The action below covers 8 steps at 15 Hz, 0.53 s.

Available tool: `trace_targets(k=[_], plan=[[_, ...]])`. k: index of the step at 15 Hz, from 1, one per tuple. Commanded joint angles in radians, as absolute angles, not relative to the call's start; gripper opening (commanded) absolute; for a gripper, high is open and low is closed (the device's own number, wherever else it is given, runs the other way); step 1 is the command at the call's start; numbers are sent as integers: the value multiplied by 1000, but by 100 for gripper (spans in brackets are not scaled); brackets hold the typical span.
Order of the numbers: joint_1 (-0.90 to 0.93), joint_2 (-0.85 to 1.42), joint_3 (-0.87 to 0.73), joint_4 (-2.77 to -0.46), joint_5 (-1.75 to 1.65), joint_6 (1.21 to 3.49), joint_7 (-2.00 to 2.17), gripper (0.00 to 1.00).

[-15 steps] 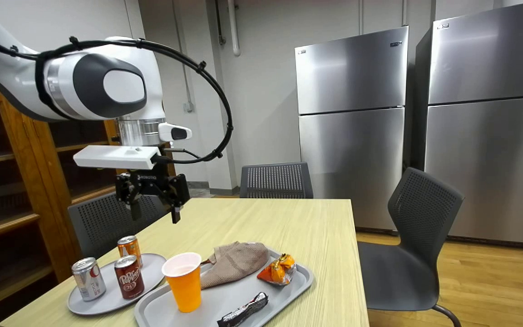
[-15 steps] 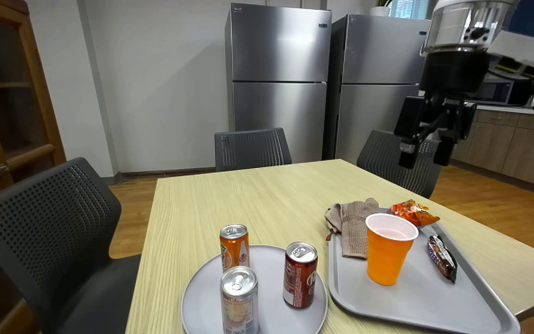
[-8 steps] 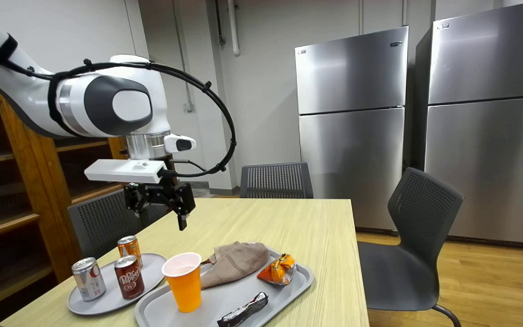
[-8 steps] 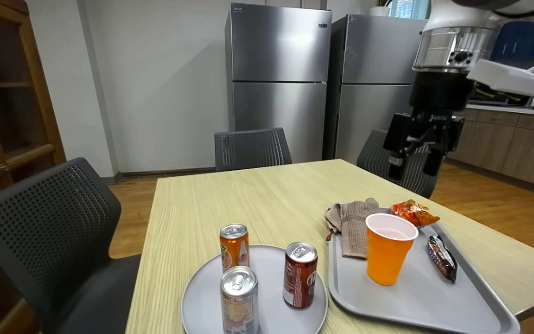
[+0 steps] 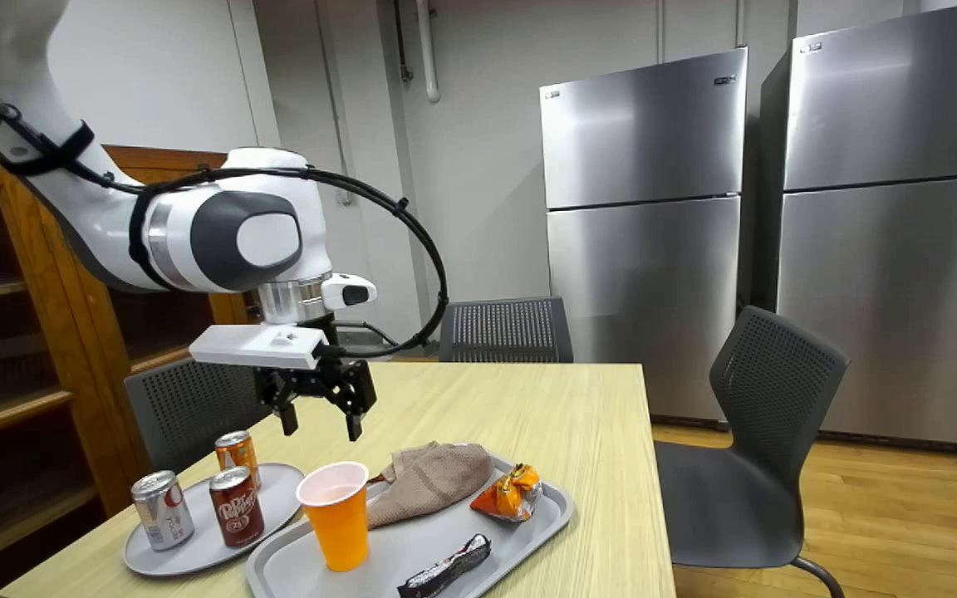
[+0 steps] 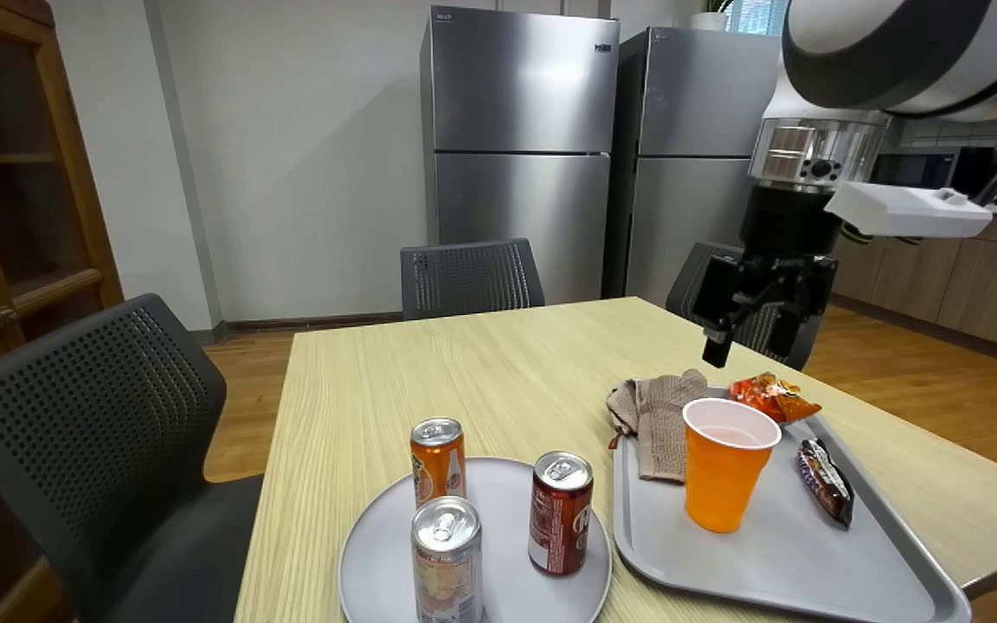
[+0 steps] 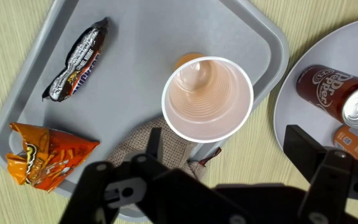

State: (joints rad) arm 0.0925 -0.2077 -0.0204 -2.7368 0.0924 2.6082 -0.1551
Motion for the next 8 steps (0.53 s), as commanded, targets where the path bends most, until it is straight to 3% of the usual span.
trace_targets(k=[1,8], plan=[[79,-96,-27,-2663,126,2644,-147,100],[40,99,-25,-2511,179,2672,-140,100]])
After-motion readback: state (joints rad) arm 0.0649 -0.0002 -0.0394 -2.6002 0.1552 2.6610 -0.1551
